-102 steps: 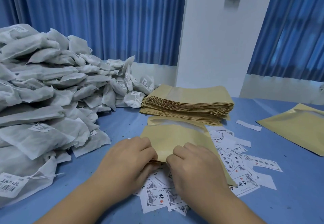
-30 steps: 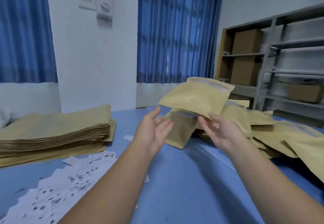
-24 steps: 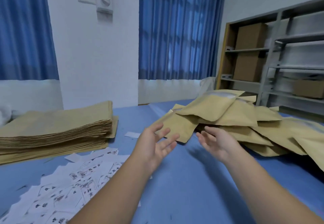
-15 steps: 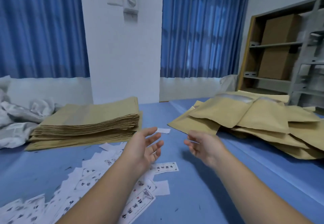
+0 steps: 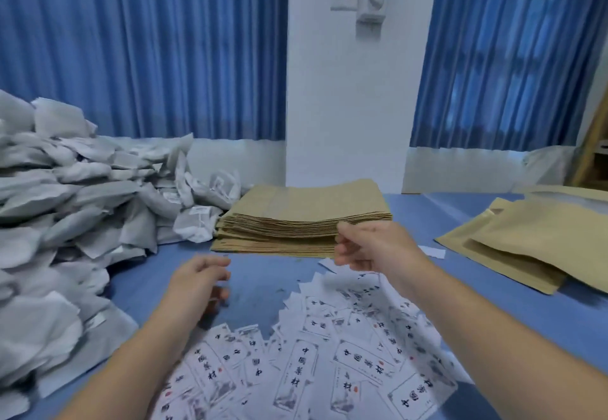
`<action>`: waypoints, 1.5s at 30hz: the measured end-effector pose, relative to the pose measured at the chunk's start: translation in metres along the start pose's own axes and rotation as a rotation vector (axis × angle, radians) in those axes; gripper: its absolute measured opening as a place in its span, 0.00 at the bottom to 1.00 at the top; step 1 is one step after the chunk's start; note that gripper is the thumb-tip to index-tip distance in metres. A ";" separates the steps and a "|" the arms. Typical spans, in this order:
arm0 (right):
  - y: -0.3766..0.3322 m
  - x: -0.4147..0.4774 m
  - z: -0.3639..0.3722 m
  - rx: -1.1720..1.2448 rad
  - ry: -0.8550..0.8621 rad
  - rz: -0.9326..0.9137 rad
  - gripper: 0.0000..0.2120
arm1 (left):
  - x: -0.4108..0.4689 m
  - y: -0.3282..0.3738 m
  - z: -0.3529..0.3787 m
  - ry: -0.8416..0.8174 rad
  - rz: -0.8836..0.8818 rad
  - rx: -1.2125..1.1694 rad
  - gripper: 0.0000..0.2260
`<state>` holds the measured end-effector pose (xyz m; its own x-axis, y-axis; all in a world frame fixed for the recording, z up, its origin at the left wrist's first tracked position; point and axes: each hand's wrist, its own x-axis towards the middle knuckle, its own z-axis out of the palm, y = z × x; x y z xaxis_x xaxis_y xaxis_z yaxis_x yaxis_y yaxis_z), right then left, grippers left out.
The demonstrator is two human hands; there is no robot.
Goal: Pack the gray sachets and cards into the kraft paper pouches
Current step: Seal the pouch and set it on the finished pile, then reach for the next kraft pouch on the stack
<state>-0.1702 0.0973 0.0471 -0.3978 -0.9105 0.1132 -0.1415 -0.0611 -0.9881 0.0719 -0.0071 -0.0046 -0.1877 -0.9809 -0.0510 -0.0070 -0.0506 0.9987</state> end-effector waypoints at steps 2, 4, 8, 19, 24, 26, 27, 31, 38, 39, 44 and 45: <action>-0.003 0.015 0.018 -0.174 0.061 -0.032 0.16 | 0.011 -0.009 -0.008 -0.001 -0.006 0.046 0.05; -0.006 0.031 0.030 -0.411 0.122 -0.099 0.19 | 0.020 -0.012 -0.009 0.005 0.020 0.068 0.05; -0.013 0.068 0.034 -1.102 0.179 -0.286 0.04 | 0.030 -0.020 -0.005 -0.040 0.061 0.203 0.08; 0.014 0.089 0.043 -1.949 0.144 -0.126 0.17 | 0.031 -0.018 -0.004 -0.002 0.155 0.451 0.09; 0.002 0.072 0.059 -1.986 0.126 -0.347 0.14 | 0.024 -0.017 0.001 0.008 0.306 0.520 0.09; -0.008 0.061 0.066 -1.907 0.100 -0.416 0.14 | 0.020 -0.011 0.007 -0.022 0.236 0.232 0.08; -0.014 0.053 0.072 -1.865 0.087 -0.444 0.13 | 0.018 -0.006 0.010 -0.066 0.135 0.022 0.07; -0.028 0.016 0.108 -1.761 0.031 -0.633 0.09 | 0.003 0.006 0.021 -0.355 -0.187 -0.551 0.13; -0.032 -0.030 0.142 -1.476 -0.162 -0.758 0.09 | 0.003 0.008 0.018 -0.334 -0.100 -0.613 0.10; -0.031 -0.034 0.138 -1.420 -0.242 -0.791 0.12 | 0.007 0.007 0.013 -0.305 -0.080 -0.604 0.11; -0.022 -0.042 0.106 -1.522 -0.413 -0.749 0.28 | 0.017 0.012 -0.008 -0.349 -0.222 -0.654 0.13; -0.020 -0.040 0.101 -1.551 -0.365 -0.754 0.28 | 0.016 0.013 -0.011 -0.373 -0.254 -0.657 0.13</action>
<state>-0.0596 0.0936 0.0520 0.3283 -0.9197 0.2151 -0.9210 -0.2611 0.2892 0.0792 -0.0259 0.0073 -0.5752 -0.8029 -0.1565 0.4648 -0.4782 0.7451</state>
